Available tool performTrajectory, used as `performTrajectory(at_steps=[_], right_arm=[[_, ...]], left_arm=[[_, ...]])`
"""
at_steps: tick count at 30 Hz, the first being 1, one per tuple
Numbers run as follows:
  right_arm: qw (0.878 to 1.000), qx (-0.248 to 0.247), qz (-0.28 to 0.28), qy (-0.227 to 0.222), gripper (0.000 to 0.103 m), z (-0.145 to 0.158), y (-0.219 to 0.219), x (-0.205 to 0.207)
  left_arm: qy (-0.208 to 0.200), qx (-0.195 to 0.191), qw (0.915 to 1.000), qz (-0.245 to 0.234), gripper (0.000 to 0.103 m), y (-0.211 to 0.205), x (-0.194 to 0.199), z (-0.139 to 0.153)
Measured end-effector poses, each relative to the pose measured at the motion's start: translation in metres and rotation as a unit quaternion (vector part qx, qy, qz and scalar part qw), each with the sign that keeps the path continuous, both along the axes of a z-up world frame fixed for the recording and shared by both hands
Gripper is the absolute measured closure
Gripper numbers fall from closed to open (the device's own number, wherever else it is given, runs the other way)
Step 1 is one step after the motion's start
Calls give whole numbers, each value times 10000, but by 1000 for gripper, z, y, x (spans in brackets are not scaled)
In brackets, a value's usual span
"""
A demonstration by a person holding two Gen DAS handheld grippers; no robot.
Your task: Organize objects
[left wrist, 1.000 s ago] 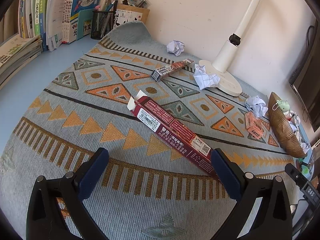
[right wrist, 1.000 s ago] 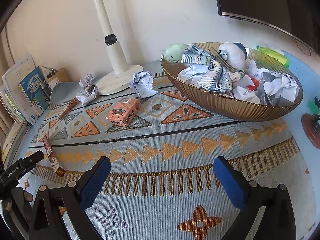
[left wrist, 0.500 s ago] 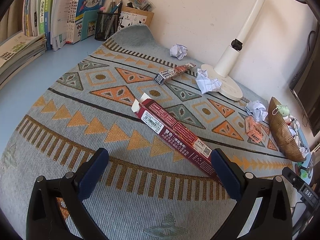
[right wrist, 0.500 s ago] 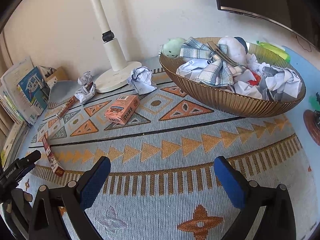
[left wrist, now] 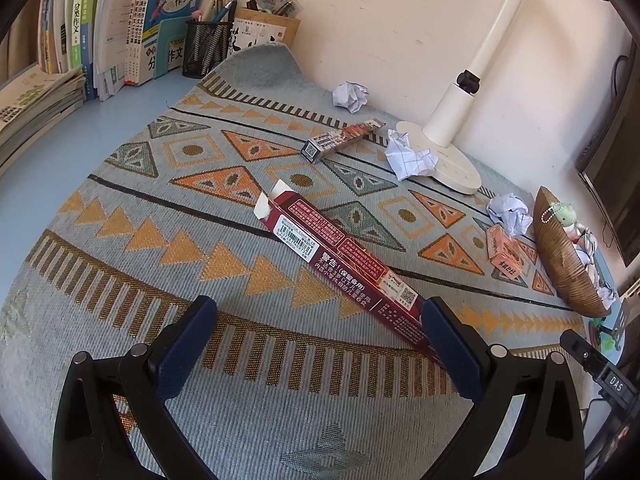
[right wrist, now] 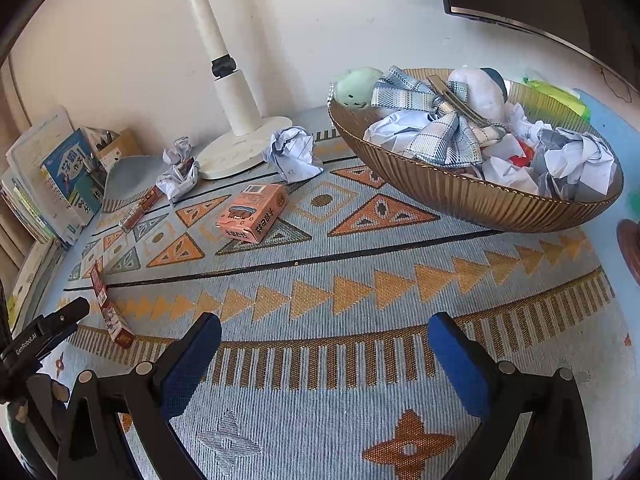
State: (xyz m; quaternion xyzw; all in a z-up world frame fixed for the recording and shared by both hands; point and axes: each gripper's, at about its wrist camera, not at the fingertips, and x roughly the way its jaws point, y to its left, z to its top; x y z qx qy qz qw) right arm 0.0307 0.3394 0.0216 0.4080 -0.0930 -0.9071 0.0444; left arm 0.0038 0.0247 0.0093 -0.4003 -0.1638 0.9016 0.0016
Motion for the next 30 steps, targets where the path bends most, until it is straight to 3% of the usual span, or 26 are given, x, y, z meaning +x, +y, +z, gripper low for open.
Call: performTrajectory(at_steps=[7, 11, 14, 15, 16, 17, 18, 19, 20, 22, 24, 27, 30], right_arm=[[9999, -117, 7, -60, 0, -2, 4, -1], [9999, -118, 52, -51, 0, -1, 2, 0], [9999, -104, 81, 5, 0, 0, 1, 2], [9999, -104, 87, -1, 0, 0, 1, 2], [9999, -112, 91, -12, 0, 0, 2, 1], [9999, -116, 83, -19, 0, 0, 2, 1], [9999, -120, 67, -19, 0, 0, 3, 1], [9999, -127, 57, -10, 0, 0, 3, 2], [9999, -128, 55, -3, 0, 0, 3, 2], [9999, -88, 52, -18, 0, 0, 2, 1], [9995, -58, 242, -210, 0, -3, -3, -4], [9973, -81, 578, -446, 0, -7, -11, -10], [9971, -321, 569, -377, 0, 4, -13, -17]], left_arm=[[-357, -135, 9987, -323, 1, 56, -7, 3], [-498, -650, 9966, 132, 1, 77, -25, -3], [-606, -954, 9934, -193, 5, 83, -26, -5], [-563, -1015, 9928, -287, 11, 82, -21, -4], [-499, -1159, 9915, -314, 33, 78, -14, -2], [-462, -1339, 9894, -326, 61, 72, -7, -1], [-431, -1401, 9884, -390, 70, 63, 0, 0], [-467, -1228, 9903, -453, 84, 49, 7, 0], [-527, -946, 9928, -507, 87, 34, 12, 1], [-438, -585, 9952, -654, 87, 9, 19, 7], [-471, -639, 9934, -831, 86, -1, 16, 12], [-523, -326, 9913, -1163, 72, -4, 3, 20], [-258, -33, 9897, -1407, 71, 1, -16, 37]])
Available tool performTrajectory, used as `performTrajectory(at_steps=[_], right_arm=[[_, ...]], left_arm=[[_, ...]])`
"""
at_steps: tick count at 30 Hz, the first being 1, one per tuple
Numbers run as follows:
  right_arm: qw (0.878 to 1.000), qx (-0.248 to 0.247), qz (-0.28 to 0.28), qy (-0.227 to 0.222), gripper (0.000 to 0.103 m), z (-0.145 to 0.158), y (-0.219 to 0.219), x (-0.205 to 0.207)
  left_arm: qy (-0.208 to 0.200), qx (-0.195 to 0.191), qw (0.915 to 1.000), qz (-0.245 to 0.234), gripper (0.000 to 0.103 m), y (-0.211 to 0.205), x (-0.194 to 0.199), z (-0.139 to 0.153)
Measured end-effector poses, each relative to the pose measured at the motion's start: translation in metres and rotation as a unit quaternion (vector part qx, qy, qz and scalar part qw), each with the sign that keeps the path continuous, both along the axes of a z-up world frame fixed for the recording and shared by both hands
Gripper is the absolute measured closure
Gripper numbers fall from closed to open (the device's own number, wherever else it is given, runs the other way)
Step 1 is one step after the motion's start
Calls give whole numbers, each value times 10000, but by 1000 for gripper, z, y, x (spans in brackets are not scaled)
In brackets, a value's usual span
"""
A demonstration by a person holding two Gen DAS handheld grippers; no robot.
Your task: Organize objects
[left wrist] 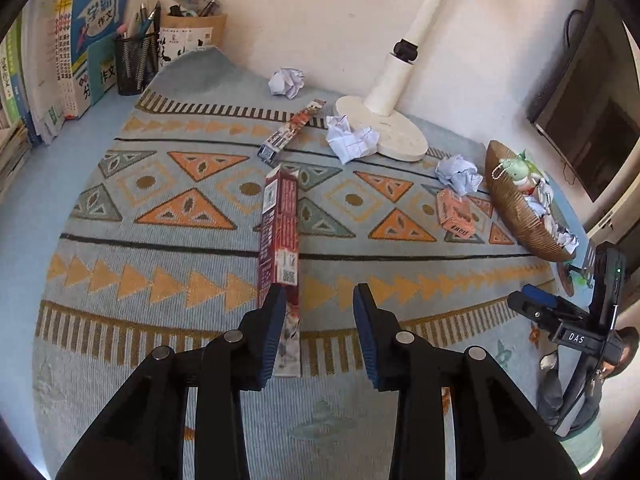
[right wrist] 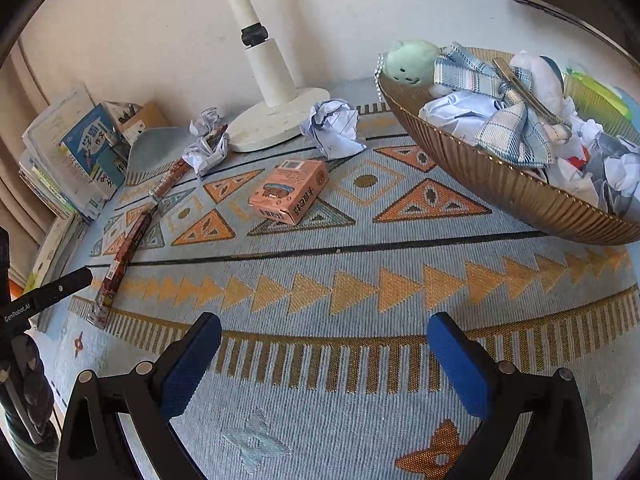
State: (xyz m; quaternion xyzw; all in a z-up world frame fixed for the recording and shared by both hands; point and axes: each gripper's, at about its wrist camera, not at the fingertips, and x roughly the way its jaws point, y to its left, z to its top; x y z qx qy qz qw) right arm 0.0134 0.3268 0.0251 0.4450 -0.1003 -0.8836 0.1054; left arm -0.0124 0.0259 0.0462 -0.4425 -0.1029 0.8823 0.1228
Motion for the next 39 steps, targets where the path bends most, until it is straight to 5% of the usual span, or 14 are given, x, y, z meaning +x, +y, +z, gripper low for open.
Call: performTrajectory(at_steps=[2, 4, 7, 10, 16, 19, 21, 26, 28, 29, 39], right_arm=[[9998, -157, -65, 100, 0, 14, -6, -13], [9998, -123, -150, 88, 0, 25, -16, -35], [9986, -120, -517, -60, 0, 27, -32, -76], [9947, -92, -1008, -167, 0, 16, -40, -108], [9815, -284, -1847, -417, 5, -8, -30, -142], [9831, -208, -1792, -321, 6, -5, -31, -152], [9818, -298, -1848, -330, 6, -7, -28, -156], [9814, -34, -1901, -264, 4, -9, -35, -163], [9830, 147, -1829, -101, 27, -9, -41, -161], [9832, 175, -1817, -10, 53, -8, -42, -159], [9905, -664, -1106, 470, 53, 29, -38, -85]], left_arm=[[266, 12, 9994, -220, 68, 9, -18, 13], [351, 43, 9982, -485, 53, 18, -42, 19], [501, -434, 9954, -685, 34, 42, -80, 17], [597, -680, 9926, -811, 34, 54, -110, 9], [152, -899, 9925, -815, 34, 70, -156, -12], [-45, -993, 9927, -683, 34, 81, -174, -20], [-132, -954, 9925, -749, 35, 88, -181, -29], [-146, -1012, 9926, -658, 72, 92, -183, -32], [5, -953, 9936, -612, 73, 89, -177, -27], [87, -886, 9940, -639, 73, 88, -174, -24], [681, -484, 9946, -611, 73, 81, -88, 32]])
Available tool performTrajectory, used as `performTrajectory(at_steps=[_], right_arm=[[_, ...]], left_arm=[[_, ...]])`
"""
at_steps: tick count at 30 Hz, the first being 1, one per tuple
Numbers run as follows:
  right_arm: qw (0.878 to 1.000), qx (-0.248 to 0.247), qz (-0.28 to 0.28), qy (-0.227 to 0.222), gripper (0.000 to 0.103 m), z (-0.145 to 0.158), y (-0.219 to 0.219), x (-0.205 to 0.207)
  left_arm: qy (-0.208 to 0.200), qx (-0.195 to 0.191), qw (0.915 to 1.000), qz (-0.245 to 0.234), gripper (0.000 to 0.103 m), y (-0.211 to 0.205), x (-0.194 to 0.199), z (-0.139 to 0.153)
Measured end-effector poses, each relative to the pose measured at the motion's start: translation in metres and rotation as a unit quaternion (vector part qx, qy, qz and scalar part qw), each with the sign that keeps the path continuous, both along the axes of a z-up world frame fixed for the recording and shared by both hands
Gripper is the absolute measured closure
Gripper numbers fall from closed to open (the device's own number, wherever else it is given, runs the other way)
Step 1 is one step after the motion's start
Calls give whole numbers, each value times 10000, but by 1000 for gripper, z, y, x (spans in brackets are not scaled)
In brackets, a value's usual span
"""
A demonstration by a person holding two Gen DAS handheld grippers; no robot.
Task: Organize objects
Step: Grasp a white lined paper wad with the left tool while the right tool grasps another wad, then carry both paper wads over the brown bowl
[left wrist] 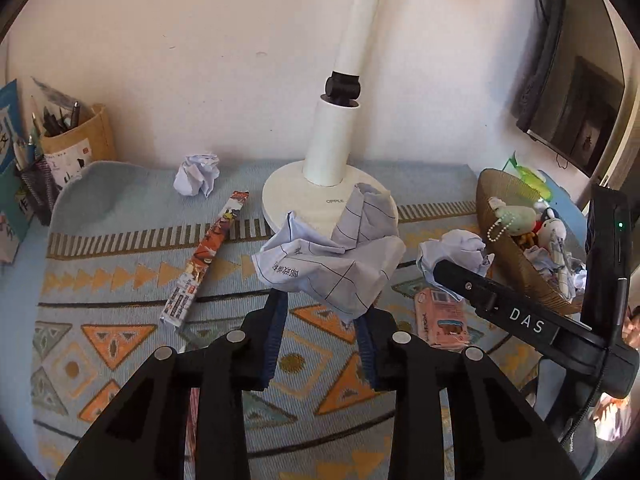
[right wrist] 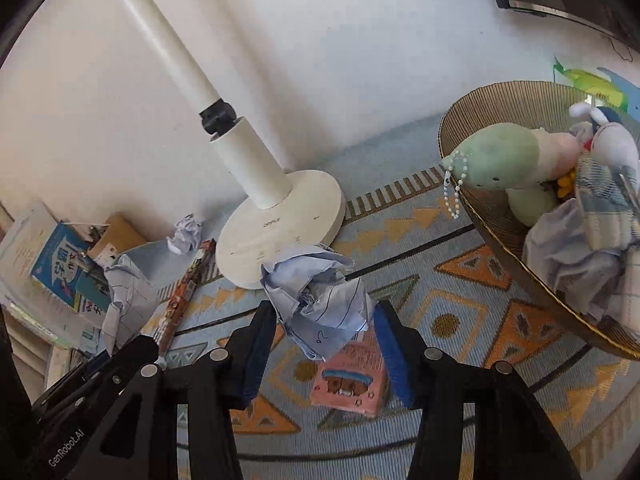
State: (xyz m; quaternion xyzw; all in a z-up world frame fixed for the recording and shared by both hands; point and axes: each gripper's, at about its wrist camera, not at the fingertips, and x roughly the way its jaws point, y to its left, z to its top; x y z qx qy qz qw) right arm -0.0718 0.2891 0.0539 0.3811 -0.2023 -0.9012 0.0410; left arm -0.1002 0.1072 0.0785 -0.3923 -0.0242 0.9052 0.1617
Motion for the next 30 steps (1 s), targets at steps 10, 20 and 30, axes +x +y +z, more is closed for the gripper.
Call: performTrajectory(at_steps=[10, 20, 30], right_arm=[[9752, 1357, 1749, 33, 51, -13, 18, 122], [9821, 701, 1734, -237, 26, -35, 51, 112], [9847, 511, 1646, -255, 20, -35, 56, 113]], left_arm=[[-218, -84, 9982, 555, 73, 14, 104, -44], [-368, 13, 9976, 578, 71, 19, 111, -68], [-439, 281, 9984, 196, 1, 26, 113, -68]])
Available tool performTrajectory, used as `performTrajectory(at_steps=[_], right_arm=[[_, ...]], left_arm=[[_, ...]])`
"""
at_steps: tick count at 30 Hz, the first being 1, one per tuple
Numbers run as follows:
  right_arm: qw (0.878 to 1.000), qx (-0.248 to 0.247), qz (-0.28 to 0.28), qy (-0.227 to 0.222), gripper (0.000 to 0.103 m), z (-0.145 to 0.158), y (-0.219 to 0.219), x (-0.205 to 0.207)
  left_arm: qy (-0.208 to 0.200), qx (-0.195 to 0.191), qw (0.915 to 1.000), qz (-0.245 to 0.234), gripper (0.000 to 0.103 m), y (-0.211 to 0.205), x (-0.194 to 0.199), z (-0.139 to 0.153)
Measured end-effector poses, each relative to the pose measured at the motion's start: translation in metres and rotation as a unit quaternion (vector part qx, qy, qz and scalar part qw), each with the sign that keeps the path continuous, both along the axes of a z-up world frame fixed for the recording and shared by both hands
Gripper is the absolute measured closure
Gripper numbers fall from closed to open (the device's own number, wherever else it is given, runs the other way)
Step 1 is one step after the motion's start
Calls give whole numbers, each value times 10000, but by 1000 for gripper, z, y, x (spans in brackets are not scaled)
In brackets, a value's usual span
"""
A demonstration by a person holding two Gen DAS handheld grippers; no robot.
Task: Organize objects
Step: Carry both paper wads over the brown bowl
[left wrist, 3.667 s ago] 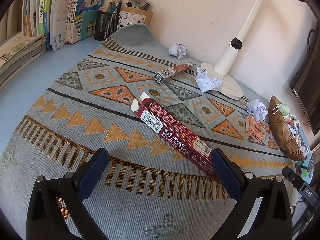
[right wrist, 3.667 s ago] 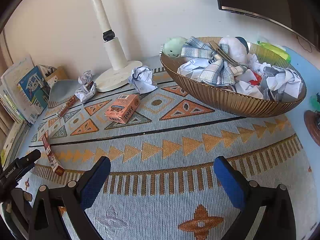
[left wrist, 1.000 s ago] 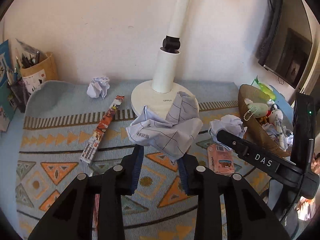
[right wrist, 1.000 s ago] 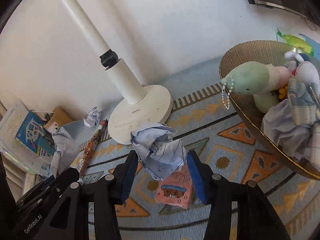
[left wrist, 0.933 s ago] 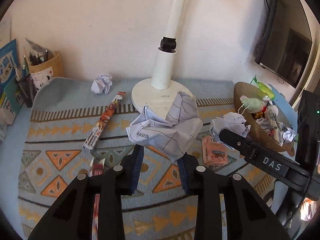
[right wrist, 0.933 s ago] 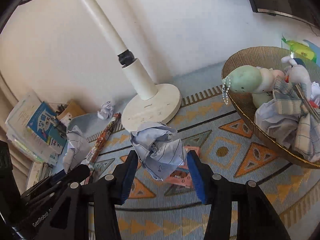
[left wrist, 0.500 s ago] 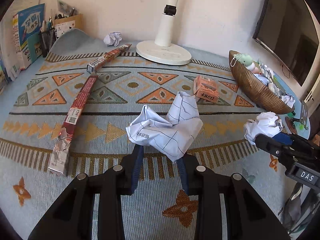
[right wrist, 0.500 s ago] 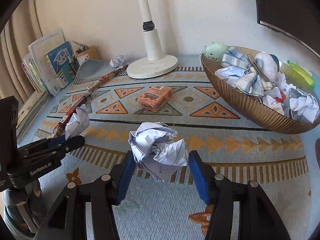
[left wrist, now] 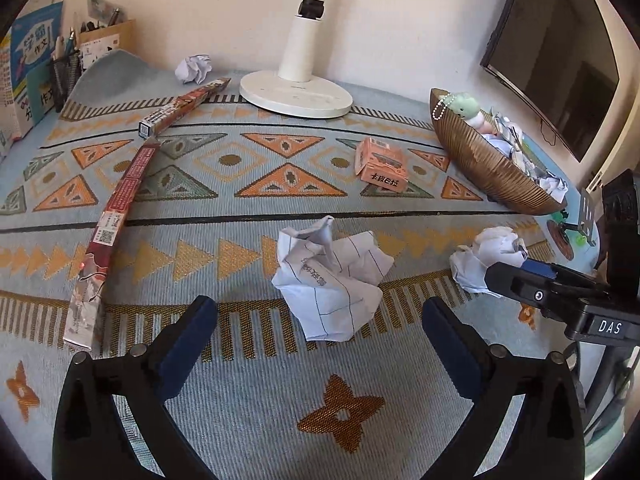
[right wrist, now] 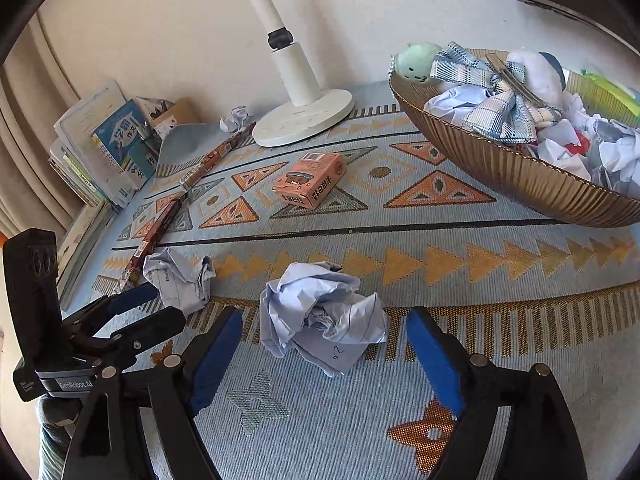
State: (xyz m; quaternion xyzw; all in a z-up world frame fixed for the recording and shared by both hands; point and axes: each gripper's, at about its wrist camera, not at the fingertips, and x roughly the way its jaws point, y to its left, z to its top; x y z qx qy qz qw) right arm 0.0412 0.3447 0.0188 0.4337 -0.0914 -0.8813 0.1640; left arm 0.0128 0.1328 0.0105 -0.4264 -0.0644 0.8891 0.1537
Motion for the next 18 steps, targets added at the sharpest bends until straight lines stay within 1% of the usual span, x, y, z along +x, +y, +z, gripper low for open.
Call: performTrajectory(at_steps=[3, 5, 7, 9, 11, 12, 13, 14, 15, 16, 17, 18], right_arm=[[9999, 135, 32, 89, 20, 1, -5, 2], [9995, 222, 82, 221, 20, 4, -9, 5], [9989, 345, 107, 309, 20, 5, -14, 7], [9983, 451, 149, 329, 20, 4, -18, 7], [9979, 526, 133, 340, 20, 4, -19, 7], [9976, 568, 62, 402, 25, 5, -18, 8], [9972, 555, 47, 505, 31, 7, -17, 11], [9969, 515, 95, 582, 44, 9, -16, 13], [9967, 517, 111, 614, 54, 9, -17, 15], [9965, 557, 96, 619, 57, 9, -17, 15], [9962, 584, 93, 642, 58, 9, -18, 15], [9959, 598, 115, 674, 60, 10, -19, 16]], left_arm=[[78, 198, 9995, 241, 1, -10, 1, 2], [153, 352, 9988, 301, 1, -17, 3, 4], [199, 425, 9985, 288, 1, -18, 3, 5], [141, 358, 9991, 185, 1, -11, 0, 4], [145, 25, 9998, 150, 2, 0, 0, 4], [158, -72, 9998, 67, 2, 5, 0, 5], [170, -122, 9998, 3, 8, 8, 0, 5], [142, -125, 9998, -32, 31, 9, -1, 4], [47, -45, 9999, -112, 49, 8, -3, 1], [68, -19, 9999, -95, 59, 7, -3, 1], [54, 99, 9998, -161, 77, 5, -3, 1], [13, 171, 9996, -236, 86, 4, -4, 0]])
